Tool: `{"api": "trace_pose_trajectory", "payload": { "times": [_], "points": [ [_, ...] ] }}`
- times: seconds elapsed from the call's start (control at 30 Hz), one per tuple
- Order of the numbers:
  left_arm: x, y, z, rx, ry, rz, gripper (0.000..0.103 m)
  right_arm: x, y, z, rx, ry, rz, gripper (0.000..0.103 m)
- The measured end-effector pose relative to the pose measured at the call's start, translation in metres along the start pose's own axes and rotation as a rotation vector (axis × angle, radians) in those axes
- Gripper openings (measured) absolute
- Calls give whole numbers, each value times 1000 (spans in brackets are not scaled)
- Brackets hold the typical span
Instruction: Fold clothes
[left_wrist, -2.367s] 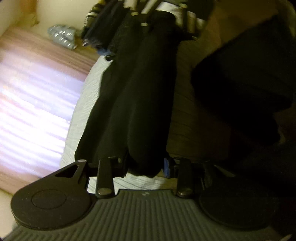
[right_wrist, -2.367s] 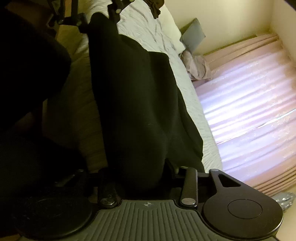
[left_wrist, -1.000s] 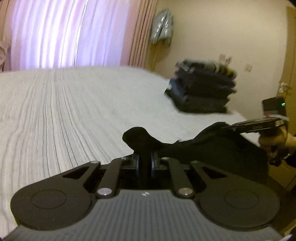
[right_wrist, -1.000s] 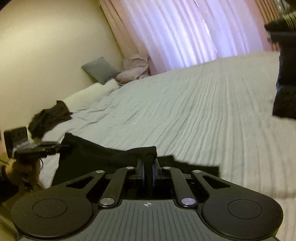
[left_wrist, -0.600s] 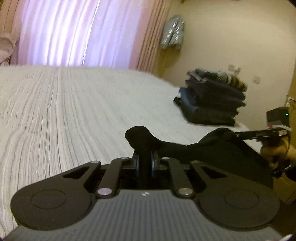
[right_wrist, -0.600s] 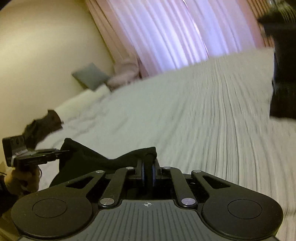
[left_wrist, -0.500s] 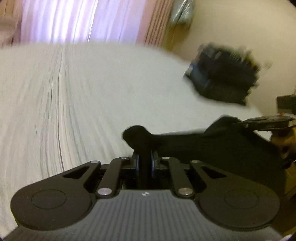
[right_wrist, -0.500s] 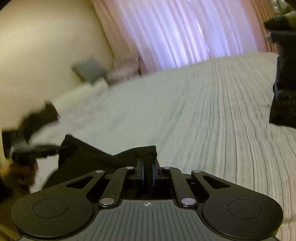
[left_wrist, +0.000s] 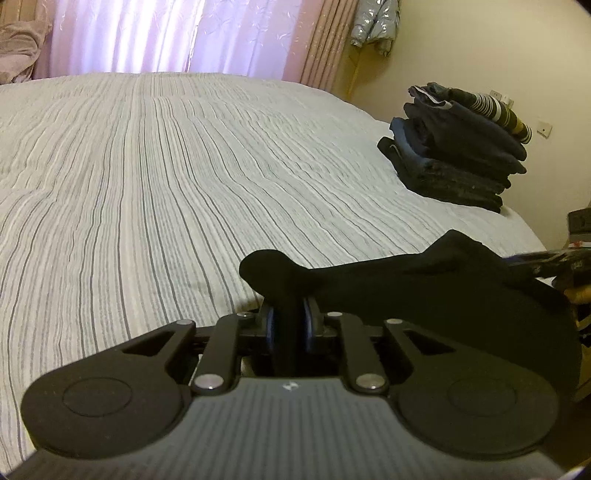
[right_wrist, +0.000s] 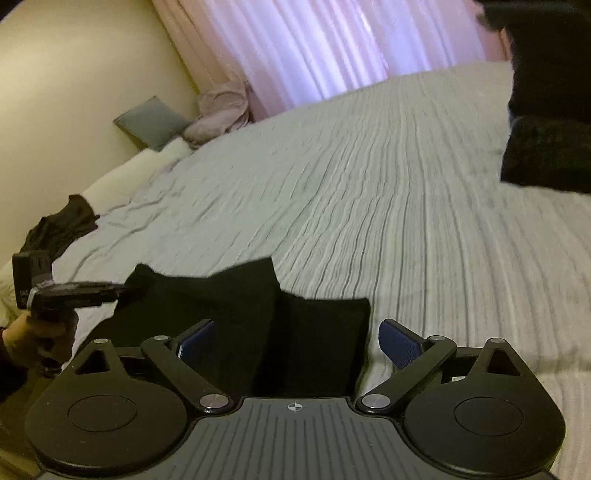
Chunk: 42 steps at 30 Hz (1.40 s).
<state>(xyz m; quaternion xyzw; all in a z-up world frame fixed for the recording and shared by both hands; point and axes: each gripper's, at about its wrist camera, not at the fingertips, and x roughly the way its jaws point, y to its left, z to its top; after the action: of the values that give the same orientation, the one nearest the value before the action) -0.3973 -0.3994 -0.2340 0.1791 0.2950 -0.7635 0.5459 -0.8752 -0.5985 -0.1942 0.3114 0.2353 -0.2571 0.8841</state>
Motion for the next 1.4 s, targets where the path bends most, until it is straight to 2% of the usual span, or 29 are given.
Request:
{"api": "trace_pose_trajectory", "payload": {
  "times": [0.03, 0.1, 0.13, 0.2, 0.27, 0.33, 0.37, 0.43, 0.47, 0.6, 0.67, 0.8, 0.9, 0.97, 1.0, 1.07, 1.13, 1.27, 1.33, 1.4],
  "points": [
    [-2, 0, 0, 2, 0, 1, 13, 6, -4, 0, 19, 25, 8, 59],
    [-8, -2, 0, 22, -10, 7, 13, 11, -6, -1, 49, 41, -11, 44],
    [-15, -6, 0, 51, -28, 16, 11, 7, 0, -2, 30, 38, -8, 22],
    [-29, -14, 1, 105, -73, 29, 8, -4, 18, -2, -46, 20, -29, 14],
    [-42, -17, 6, 130, -139, 29, 8, -22, 36, 2, -137, -50, -55, 13],
    [-44, -14, 15, 110, -169, 41, 8, -37, 41, 14, -159, -130, -47, 13],
    [-40, -11, 18, 95, -156, 51, 8, -41, 41, 22, -165, -153, -44, 13],
    [-17, -2, 21, 62, -55, 79, 9, -37, 37, 34, -173, -175, -75, 9],
    [-8, 2, 19, 54, -16, 89, 11, -27, 35, 36, -178, -169, -127, 8],
    [2, 9, 9, 32, 9, 104, 17, 1, -5, 31, -70, -38, -185, 9],
    [-11, 8, 9, 39, -14, 123, 19, -13, -5, 22, -79, -61, -220, 9],
    [-44, -1, 6, 124, -56, 187, 17, -65, 25, 5, -110, -160, -184, 9],
    [-74, -22, 1, 192, -95, 184, 18, -101, 58, -15, -143, -231, -138, 12],
    [-90, -45, -9, 286, -112, 164, 19, -116, 79, -42, -167, -242, -97, 53],
    [-96, -59, -17, 354, -118, 150, 21, -121, 89, -56, -190, -244, -98, 92],
    [-109, -89, -40, 517, -132, 123, 34, -130, 113, -86, -290, -251, -100, 95],
    [-119, -118, -69, 712, -136, 100, 42, -133, 134, -112, -409, -219, -139, 95],
    [-121, -168, -134, 1093, -105, 78, 66, -119, 177, -163, -814, -129, -289, 95],
    [-107, -181, -162, 1227, -65, 119, 66, -104, 191, -184, -984, -81, -351, 95],
    [-88, -189, -184, 1339, -24, 206, 64, -83, 202, -198, -1129, -60, -399, 95]
  ]
}}
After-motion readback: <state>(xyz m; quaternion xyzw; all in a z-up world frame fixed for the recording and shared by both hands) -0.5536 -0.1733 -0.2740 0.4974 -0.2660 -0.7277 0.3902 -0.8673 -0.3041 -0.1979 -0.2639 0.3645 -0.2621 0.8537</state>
